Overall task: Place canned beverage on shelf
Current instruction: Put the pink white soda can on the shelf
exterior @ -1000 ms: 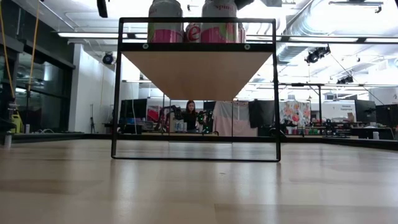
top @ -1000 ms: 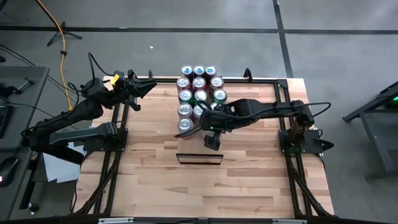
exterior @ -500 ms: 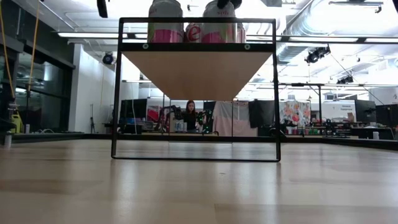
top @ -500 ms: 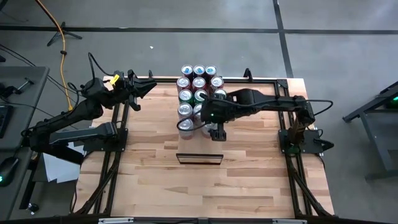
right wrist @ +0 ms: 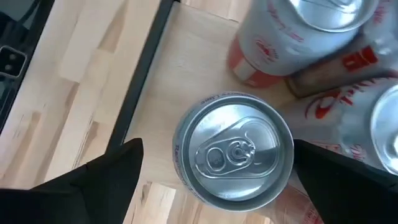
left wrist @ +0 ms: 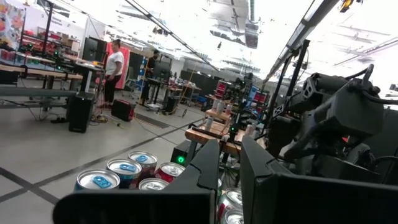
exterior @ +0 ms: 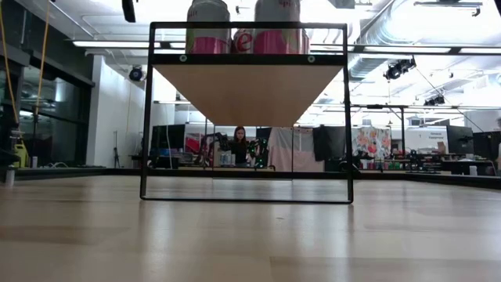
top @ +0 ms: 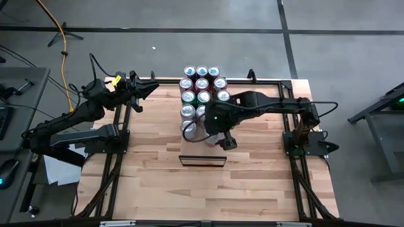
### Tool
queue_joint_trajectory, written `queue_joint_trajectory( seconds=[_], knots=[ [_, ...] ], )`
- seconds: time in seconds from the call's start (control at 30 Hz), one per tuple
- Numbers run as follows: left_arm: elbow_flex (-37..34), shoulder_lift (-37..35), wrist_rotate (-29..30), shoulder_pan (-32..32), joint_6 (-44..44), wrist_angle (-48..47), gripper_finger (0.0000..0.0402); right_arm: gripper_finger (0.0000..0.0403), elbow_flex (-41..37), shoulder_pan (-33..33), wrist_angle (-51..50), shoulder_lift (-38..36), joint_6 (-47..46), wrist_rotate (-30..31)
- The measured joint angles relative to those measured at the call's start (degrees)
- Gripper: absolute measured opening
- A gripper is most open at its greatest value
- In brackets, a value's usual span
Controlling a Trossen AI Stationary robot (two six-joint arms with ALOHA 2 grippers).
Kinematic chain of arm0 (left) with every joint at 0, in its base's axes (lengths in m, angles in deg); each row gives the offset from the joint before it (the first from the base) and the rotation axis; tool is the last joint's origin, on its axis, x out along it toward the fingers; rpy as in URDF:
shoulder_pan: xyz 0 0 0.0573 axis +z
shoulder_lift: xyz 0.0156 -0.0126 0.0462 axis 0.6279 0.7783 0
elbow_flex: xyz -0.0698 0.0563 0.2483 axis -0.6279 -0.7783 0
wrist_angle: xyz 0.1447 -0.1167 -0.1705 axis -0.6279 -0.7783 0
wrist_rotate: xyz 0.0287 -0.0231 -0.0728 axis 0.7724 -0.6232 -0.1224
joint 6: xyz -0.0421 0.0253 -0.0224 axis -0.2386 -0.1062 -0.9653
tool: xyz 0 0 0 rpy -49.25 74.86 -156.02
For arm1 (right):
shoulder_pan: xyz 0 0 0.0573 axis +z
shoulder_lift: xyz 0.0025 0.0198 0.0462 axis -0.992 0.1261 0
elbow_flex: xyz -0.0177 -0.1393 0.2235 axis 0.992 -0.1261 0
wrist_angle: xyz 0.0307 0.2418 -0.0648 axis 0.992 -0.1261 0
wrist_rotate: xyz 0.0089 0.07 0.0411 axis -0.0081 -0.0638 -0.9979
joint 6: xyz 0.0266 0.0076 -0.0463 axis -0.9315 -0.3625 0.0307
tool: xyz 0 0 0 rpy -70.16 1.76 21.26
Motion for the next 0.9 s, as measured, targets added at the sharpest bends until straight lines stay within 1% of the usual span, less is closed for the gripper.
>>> queue_joint_trajectory(
  seconds=[0.13, 0.47, 0.9],
  knots=[
    [0.0, 0.0, 0.0, 0.0, -0.1, 0.0, 0.0000, 0.0391, 0.0, 0.1, 0.0, 0.0, 1.8, -0.1],
    [0.0, 0.0, 0.0, 0.0, -0.5, 0.0, 0.0000, 0.0391, 0.0, 0.2, 0.1, 0.0, 15.6, 0.1],
    [0.0, 0.0, 0.2, 0.0, -0.5, 0.0, 0.0000, 0.0391, 0.0, 0.2, 1.5, 0.1, 28.7, 0.2]
  ],
)
